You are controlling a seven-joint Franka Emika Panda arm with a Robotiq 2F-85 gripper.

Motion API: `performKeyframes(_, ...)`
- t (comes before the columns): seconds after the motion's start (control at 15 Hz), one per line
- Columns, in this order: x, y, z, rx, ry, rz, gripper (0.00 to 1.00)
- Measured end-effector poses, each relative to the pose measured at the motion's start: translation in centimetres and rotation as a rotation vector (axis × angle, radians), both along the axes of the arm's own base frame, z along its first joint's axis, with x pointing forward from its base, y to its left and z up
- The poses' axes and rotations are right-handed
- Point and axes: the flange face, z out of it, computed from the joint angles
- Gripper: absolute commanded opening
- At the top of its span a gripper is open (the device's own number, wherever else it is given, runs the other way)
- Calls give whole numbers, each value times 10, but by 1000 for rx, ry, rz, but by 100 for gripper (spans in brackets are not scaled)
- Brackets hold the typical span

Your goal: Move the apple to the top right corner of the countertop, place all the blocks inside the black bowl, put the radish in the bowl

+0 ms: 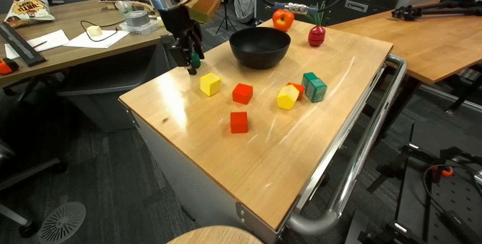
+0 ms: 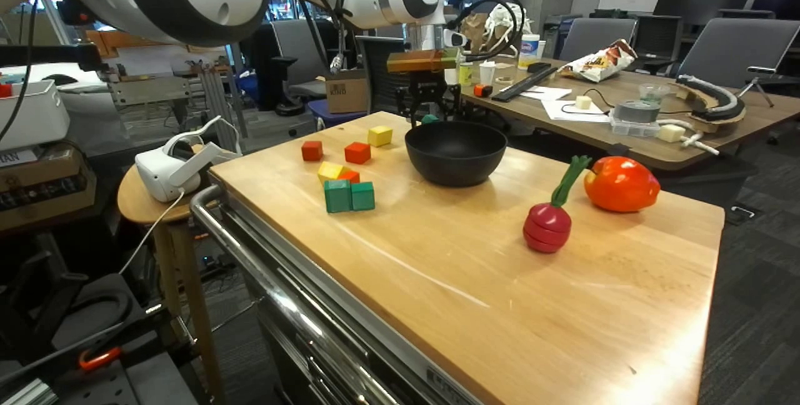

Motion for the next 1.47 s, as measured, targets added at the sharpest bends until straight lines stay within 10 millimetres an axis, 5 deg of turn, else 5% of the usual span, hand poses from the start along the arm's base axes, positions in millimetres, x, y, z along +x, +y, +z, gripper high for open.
performKeyframes(0.2, 1, 3, 4, 5, -6, -10, 22)
performKeyframes(0.73, 5, -10, 8, 6, -27, -56, 22)
performKeyframes(1.13, 3, -67, 66, 14, -72, -153, 22)
performKeyframes(1.47, -23, -110, 94, 72, -19, -239, 22)
